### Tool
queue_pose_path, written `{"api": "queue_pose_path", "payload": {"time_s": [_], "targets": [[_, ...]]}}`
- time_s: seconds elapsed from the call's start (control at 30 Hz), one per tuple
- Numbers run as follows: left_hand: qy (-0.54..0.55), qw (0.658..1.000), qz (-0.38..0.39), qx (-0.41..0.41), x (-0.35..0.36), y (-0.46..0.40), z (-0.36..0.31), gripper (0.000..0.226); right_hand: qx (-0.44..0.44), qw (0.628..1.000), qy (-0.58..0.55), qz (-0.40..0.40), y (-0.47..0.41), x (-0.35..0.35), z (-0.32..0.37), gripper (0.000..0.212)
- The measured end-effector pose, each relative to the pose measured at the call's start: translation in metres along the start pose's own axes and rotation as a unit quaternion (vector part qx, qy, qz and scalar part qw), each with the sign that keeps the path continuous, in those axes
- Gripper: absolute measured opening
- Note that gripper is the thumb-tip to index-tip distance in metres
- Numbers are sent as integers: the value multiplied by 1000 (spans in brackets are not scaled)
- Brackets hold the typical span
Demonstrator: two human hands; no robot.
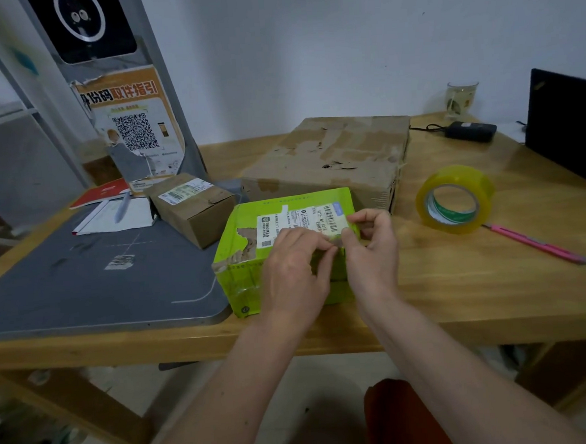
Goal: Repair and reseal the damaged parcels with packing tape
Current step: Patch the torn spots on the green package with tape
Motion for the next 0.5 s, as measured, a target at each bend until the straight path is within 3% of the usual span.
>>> {"api": "queue_pose_path", "payload": {"time_s": [0.17,0.37,0.5], "targets": [[-9,1000,6,2,1,4,0,28,2,1000,8,-2,-2,1,-1,31],[-14,999,16,-44,4,-2,0,8,1,1000,20,0,-7,2,3,32],[6,998,27,-56,0,-2,-4,18,0,999,-3,37,-5,-7,7,19]]}}
Point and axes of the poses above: each hand's wrist, its own y-axis away from the middle knuckle, its own x-axis out of the palm, z = x × y, the point moved 4 cm from there along -y, towards the middle knuckle, and after that the axes turned 1 degree about -z, right-handed, at the moved point
